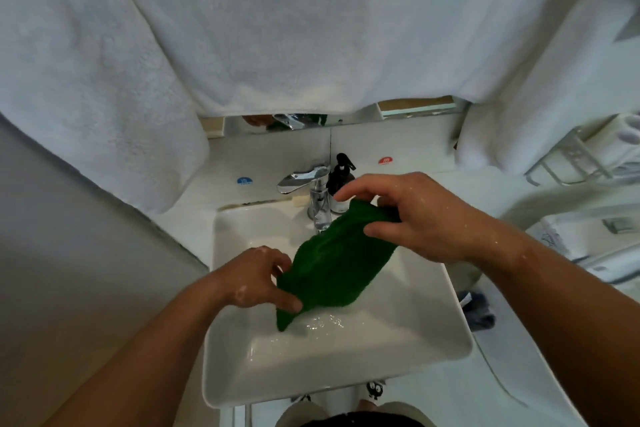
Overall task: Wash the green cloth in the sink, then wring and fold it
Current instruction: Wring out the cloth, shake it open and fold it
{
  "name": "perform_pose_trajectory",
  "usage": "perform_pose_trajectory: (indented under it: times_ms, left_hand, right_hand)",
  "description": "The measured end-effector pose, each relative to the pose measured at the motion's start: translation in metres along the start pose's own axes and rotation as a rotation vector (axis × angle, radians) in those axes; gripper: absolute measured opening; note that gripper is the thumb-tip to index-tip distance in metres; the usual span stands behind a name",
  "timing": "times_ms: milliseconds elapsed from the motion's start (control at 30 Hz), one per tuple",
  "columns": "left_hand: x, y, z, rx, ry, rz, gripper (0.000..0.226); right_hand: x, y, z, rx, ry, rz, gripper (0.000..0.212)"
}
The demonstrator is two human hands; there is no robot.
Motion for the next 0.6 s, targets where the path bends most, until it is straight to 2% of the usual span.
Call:
perform_pose_trajectory:
  times_ms: [33,133,200,233,400,500,600]
  left_hand:
    - [0.01,0.01,-0.014,0.008,-0.059,-0.038,0.075]
    - [0.057,0.056,-0.072,0.283,-0.349,-0.304,0.08]
    - [0.08,0.072,-0.107,0.32,-0.498,-0.329,0.078]
    - [0.085,0.077,-0.121,0.291,-0.529,-0.316,0.07]
    - [0.093,0.1,-0.15,0.281,-0.553,-0.33,0.008]
    - [0.099,0.105,-0.156,0.201,-0.516,-0.457,0.021]
    - [0.097,0.104,-0.161,0.015,-0.46,-0.511,0.024]
  right_hand:
    - [-0.004,0.004,0.011,0.036,0.042,0.035,0.056]
    - [-0.016,0.017,0.043,0.145,0.148,0.129,0.061]
    - [-0.023,0.029,0.06,0.222,0.2,0.153,0.059]
    - [-0.025,0.036,0.067,0.265,0.215,0.157,0.056]
    - [-0.018,0.079,0.073,0.493,0.116,0.133,0.046]
    - [-0.014,0.096,0.058,0.601,0.057,0.186,0.033]
    - [-0.011,0.11,0.038,0.438,0.048,0.128,0.023]
Point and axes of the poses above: each hand's wrist, its own x-axis away from the middle knuckle, its own y-axis out of the back of the hand, z = x × y, the point moved 6 cm from there along -x, towards the middle knuckle, and after that the axes turned 11 degrees about y, right-handed, at the moved point
